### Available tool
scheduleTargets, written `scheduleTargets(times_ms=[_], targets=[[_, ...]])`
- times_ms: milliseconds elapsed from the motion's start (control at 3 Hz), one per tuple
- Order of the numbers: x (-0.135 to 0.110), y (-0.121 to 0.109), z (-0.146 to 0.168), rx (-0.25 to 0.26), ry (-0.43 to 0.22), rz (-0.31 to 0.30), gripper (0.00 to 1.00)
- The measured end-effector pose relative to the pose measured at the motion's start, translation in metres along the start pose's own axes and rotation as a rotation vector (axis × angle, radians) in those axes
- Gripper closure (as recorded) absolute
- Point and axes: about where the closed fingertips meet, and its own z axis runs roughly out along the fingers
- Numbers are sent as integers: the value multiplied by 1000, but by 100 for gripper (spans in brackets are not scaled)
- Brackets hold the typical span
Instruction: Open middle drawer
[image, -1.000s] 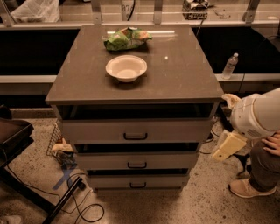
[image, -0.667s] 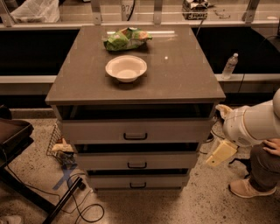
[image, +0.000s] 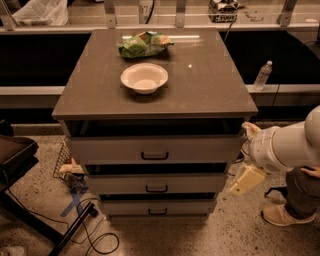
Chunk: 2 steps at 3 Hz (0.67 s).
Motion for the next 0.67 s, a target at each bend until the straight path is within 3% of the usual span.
scheduleTargets(times_ms=[333, 667], targets=[[2, 28, 42, -18, 0, -33, 0], [24, 49, 102, -57, -5, -20, 0]])
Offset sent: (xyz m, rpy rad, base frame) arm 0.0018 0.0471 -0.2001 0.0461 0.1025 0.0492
